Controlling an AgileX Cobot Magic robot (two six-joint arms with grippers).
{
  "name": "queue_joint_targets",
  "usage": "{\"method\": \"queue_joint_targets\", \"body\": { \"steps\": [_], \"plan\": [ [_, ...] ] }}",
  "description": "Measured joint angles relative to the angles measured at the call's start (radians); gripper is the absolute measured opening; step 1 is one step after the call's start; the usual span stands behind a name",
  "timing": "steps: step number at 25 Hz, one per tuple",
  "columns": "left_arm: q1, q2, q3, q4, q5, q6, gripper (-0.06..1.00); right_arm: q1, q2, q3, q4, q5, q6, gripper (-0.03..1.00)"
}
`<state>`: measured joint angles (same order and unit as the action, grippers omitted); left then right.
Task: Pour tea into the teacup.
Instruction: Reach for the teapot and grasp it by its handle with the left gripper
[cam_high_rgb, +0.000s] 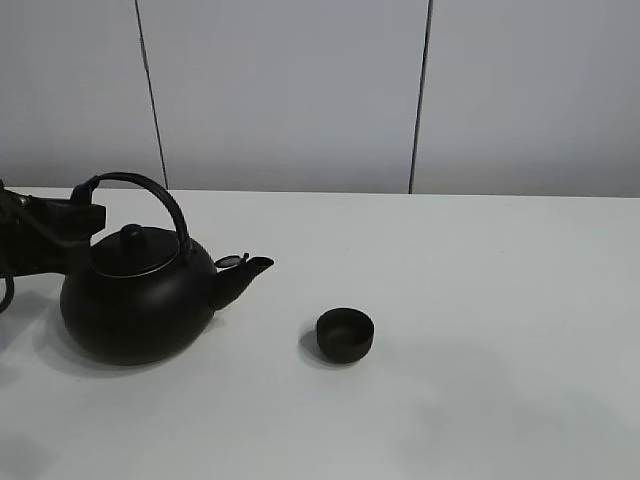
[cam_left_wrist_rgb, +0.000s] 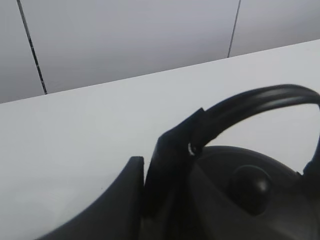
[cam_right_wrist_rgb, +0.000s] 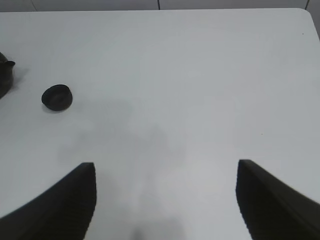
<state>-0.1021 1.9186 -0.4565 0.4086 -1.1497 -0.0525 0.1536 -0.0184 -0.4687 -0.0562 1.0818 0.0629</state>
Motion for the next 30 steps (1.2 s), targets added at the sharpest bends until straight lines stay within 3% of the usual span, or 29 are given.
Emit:
{"method": "queue_joint_targets", "body": {
  "steps": [14, 30],
  "plan": [
    [0.000, -0.002, 0.000, 0.001, 0.004, -0.002, 0.16, 0.000, 0.000, 0.000, 0.000, 0.000, 0.000, 0.54],
    [0.000, -0.142, 0.000, 0.079, 0.165, -0.062, 0.16, 0.000, 0.000, 0.000, 0.000, 0.000, 0.000, 0.54]
  ]
}}
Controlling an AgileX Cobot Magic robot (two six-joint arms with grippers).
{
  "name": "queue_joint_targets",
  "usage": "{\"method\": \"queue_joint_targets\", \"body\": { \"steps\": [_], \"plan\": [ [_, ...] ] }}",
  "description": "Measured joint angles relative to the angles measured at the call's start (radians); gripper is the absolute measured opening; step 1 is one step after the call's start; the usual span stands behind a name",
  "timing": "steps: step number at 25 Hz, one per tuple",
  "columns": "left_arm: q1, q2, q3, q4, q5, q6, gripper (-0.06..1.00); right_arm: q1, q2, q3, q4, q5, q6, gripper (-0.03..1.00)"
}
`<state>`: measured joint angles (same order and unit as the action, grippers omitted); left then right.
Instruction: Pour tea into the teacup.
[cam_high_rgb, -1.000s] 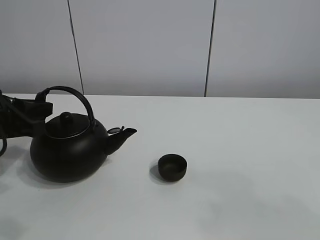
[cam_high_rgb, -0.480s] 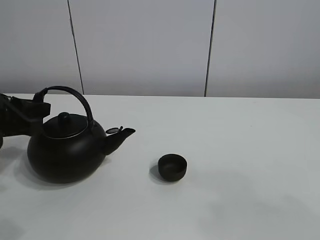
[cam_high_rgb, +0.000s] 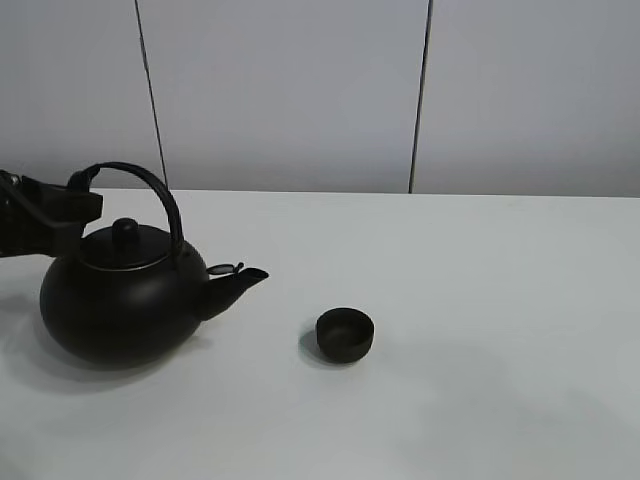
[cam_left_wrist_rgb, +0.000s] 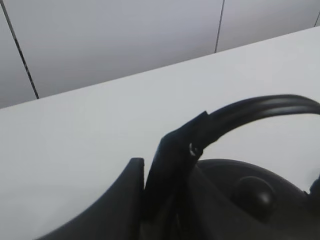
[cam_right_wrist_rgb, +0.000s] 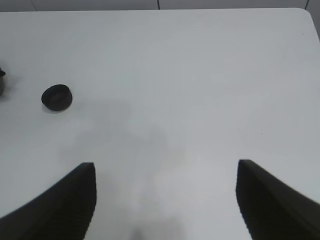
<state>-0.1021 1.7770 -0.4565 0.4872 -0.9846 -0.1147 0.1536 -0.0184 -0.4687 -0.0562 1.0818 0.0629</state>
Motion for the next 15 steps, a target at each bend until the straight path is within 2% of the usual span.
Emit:
{"method": "queue_joint_targets", "body": {
  "steps": [9, 15],
  "plan": [
    [-0.004, -0.043, -0.059, 0.021, 0.008, -0.092, 0.15, 0.000, 0.000, 0.000, 0.000, 0.000, 0.000, 0.54],
    [-0.068, -0.043, -0.087, 0.031, 0.022, -0.105, 0.15, 0.000, 0.000, 0.000, 0.000, 0.000, 0.000, 0.54]
  ]
}}
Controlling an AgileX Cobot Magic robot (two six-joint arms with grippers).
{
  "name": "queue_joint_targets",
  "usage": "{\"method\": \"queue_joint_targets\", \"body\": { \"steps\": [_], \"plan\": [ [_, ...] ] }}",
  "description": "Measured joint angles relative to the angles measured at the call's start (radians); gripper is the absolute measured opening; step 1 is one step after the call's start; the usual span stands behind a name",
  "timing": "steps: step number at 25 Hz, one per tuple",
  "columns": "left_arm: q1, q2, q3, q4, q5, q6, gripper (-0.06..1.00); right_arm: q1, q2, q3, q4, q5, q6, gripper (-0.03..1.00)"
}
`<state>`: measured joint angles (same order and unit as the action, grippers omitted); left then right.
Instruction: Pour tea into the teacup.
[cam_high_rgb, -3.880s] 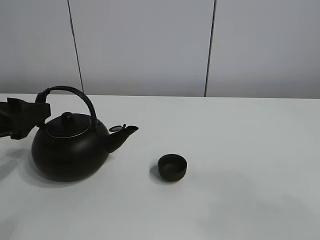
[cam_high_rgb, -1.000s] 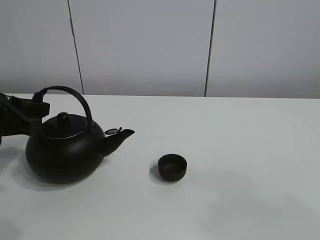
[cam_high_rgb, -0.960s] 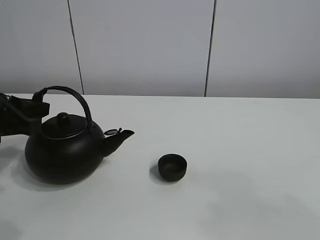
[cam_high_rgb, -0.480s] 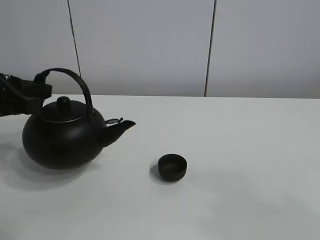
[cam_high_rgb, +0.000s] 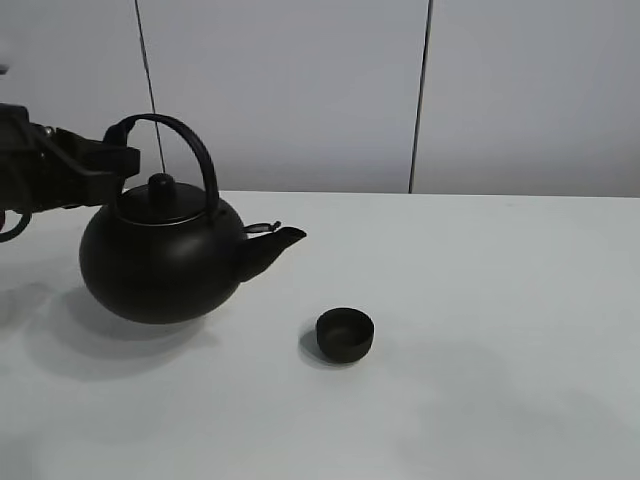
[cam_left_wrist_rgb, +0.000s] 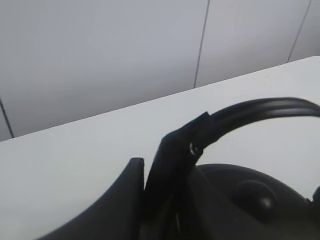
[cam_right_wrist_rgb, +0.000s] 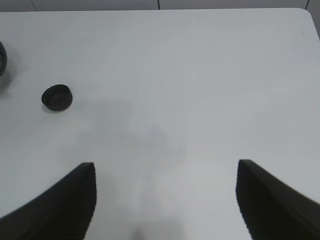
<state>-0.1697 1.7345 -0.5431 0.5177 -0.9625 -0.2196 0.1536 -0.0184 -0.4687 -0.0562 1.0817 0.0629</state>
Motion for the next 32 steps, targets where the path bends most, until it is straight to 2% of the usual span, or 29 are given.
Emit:
{"method": "queue_joint_targets", "body": {
  "steps": [9, 32],
  "plan": [
    [-0.110, 0.000, -0.065, 0.010, 0.068, 0.026, 0.15, 0.000, 0.000, 0.000, 0.000, 0.000, 0.000, 0.54],
    [-0.115, 0.000, -0.066, -0.007, 0.126, 0.088, 0.15, 0.000, 0.000, 0.000, 0.000, 0.000, 0.000, 0.54]
  ]
}}
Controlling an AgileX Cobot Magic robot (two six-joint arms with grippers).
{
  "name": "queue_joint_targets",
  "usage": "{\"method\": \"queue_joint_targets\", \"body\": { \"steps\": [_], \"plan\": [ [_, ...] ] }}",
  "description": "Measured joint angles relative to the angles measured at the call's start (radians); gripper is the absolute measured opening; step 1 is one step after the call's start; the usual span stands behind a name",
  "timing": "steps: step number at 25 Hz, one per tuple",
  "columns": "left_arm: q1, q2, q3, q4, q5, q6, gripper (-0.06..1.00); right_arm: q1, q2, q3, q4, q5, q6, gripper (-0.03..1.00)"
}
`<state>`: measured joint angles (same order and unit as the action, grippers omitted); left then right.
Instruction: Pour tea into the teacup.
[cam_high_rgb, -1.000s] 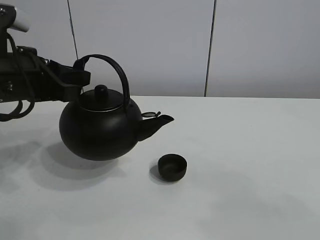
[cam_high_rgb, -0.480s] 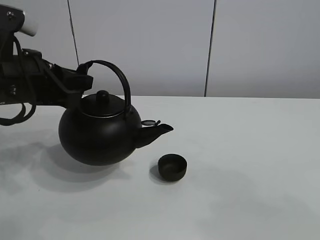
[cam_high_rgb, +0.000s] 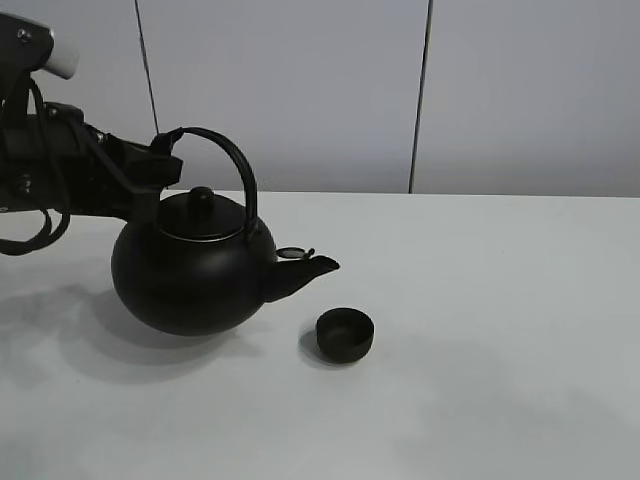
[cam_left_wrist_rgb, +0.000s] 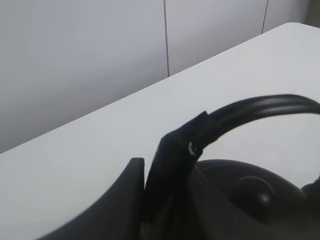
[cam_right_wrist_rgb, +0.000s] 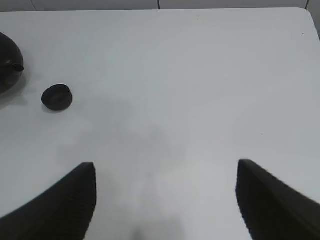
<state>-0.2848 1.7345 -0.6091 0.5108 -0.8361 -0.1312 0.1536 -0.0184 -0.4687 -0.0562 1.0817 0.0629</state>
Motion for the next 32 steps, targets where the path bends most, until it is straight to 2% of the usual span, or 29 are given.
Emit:
{"method": "queue_joint_targets", "body": {
  "steps": [32],
  "plan": [
    [0.000, 0.000, 0.000, -0.032, 0.003, 0.003, 0.15, 0.000, 0.000, 0.000, 0.000, 0.000, 0.000, 0.54]
  ]
}}
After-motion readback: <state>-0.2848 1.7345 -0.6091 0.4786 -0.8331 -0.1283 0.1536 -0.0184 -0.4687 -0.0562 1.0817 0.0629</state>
